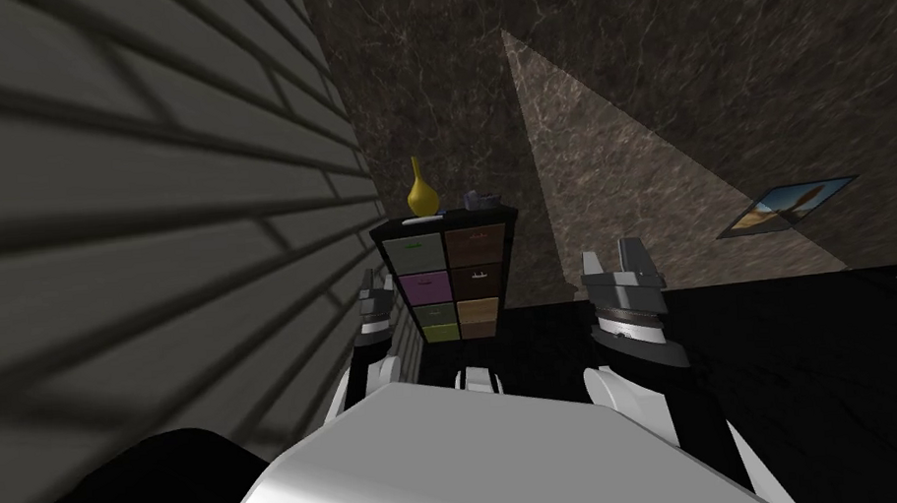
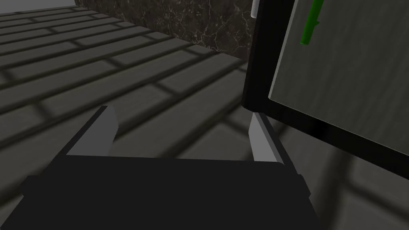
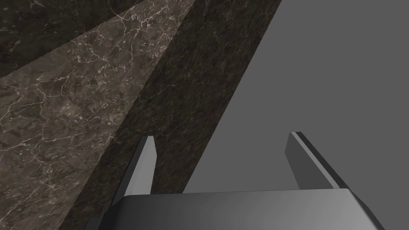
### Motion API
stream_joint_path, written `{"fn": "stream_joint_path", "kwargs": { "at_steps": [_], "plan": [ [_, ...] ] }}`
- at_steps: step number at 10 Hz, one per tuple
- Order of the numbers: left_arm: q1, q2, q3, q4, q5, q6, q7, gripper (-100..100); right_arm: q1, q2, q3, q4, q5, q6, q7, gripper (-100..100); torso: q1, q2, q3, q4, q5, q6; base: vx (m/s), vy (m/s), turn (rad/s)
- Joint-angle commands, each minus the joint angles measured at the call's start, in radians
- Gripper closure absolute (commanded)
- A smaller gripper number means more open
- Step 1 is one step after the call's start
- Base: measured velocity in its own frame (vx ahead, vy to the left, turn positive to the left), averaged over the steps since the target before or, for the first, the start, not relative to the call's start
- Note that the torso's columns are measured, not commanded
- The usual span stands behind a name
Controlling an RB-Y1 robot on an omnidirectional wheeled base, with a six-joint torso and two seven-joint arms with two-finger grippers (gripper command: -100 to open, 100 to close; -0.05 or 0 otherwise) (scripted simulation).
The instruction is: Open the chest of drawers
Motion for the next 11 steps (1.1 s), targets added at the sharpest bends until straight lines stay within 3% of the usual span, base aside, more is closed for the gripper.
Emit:
{"fn": "stream_joint_path", "kwargs": {
  "at_steps": [1,6,11],
  "plan": [
    [-0.009,0.059,0.001,0.031,0.002,-0.006,-0.001,-100,0.000,0.000,0.000,0.000,0.000,0.000,0.000,0,-0.001,0.009,-0.020,0.010,0.000,0.000,0.020,-0.048,0.004],
    [-0.038,0.137,0.000,0.131,0.006,-0.020,-0.006,-100,0.000,0.000,0.000,0.000,0.000,0.000,0.000,0,0.000,0.013,-0.025,0.014,0.000,0.000,0.034,-0.075,0.005],
    [-0.072,0.166,-0.001,0.251,0.010,-0.039,-0.011,-100,0.000,0.000,0.000,0.000,0.000,0.000,0.000,0,0.001,0.013,-0.025,0.014,0.000,0.000,0.047,-0.096,0.006]
  ]
}}
